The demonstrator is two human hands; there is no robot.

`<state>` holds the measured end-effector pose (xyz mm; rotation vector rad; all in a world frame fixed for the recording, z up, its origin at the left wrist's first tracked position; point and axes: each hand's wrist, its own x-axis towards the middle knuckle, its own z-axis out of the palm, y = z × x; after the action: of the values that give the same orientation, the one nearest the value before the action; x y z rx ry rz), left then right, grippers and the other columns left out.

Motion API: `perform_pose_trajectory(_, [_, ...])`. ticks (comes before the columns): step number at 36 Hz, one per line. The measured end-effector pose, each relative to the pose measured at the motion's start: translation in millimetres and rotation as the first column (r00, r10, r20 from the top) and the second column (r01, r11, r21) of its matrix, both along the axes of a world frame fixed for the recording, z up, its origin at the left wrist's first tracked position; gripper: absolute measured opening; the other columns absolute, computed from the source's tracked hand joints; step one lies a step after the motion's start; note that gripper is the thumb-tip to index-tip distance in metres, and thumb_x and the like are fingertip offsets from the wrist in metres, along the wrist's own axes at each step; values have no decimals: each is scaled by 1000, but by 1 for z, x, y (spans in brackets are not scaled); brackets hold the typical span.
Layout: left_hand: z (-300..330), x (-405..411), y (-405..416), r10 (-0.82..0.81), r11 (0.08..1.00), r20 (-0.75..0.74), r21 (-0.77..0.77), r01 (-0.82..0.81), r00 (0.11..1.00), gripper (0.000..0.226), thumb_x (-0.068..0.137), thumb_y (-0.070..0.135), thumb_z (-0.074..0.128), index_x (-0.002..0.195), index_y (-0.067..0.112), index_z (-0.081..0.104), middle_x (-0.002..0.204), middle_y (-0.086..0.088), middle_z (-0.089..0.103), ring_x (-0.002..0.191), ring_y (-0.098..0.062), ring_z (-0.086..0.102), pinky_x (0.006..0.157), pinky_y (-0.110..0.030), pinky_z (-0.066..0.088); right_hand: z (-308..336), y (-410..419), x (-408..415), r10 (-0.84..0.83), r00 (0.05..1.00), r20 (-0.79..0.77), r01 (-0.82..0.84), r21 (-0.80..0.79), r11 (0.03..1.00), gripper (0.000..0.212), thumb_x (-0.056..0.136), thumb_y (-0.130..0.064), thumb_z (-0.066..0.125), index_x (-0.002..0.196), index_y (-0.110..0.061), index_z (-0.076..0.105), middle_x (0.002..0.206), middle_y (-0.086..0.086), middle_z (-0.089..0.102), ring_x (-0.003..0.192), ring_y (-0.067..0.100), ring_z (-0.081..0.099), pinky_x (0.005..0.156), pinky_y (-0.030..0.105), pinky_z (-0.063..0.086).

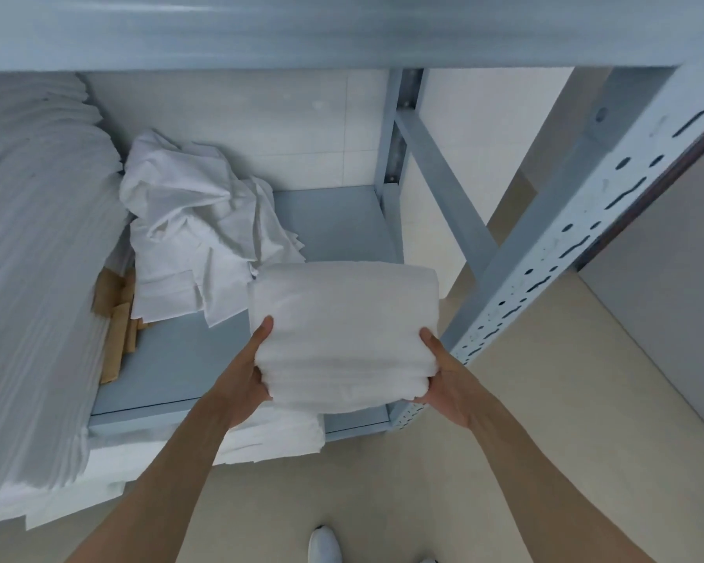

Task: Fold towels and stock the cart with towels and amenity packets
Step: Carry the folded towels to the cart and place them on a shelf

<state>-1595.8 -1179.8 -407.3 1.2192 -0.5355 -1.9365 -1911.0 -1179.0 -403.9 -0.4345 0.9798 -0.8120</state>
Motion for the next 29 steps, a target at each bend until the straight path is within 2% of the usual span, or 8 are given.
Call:
perform_pose_trajectory(4, [21,-14,14,-22,999,24,-34,23,999,69,79,67,65,137,30,56,131,0,67,118,-22,65,102,-53,47,19,20,-16,3,1000,-28,-4,-40,999,69,83,-57,67,143,-27,49,136,1,63,122,25,62,88,46,56])
perform_pose_trajectory(12, [54,-50,74,-87,987,82,-126,97,993,72,76,75,65,135,34,59,133,1,66,120,-22,64,98,-52,50,45,85,-51,23,999,-34,-26,-87,996,85,67,-66,79,140,-32,50,134,-3,64,119,22,64,81,42,58])
perform_pose_trajectory(16, [64,-77,114,-99,983,106,-141,113,989,65,70,79,68,121,38,71,130,1,67,117,-21,66,90,-49,54,57,132,-78,-1,1000,-19,-1,-105,994,82,72,-64,75,142,-30,50,135,-1,64,119,22,64,79,41,58])
perform_pose_trajectory(21, [80,-126,160,-152,972,126,-161,172,980,65,65,83,68,116,43,71,128,2,69,113,-21,68,89,-51,56,78,198,-128,-17,999,-48,10,-134,991,75,77,-65,68,142,-32,49,134,-1,64,117,23,65,78,39,58])
perform_pose_trajectory(26, [106,-190,191,-243,944,115,-201,262,963,65,63,81,70,113,40,73,127,-1,70,111,-22,69,78,-43,61,102,254,-186,-96,990,-104,80,-148,986,74,72,-70,67,134,-33,56,128,-2,68,115,20,66,87,40,54])
perform_pose_trajectory(29, [120,-227,197,-300,924,119,-211,319,947,66,65,82,68,114,39,74,127,-1,70,113,-23,68,86,-47,58,117,279,-219,-143,983,-113,120,-188,975,70,75,-71,66,134,-34,57,129,-2,67,118,20,65,100,45,49])
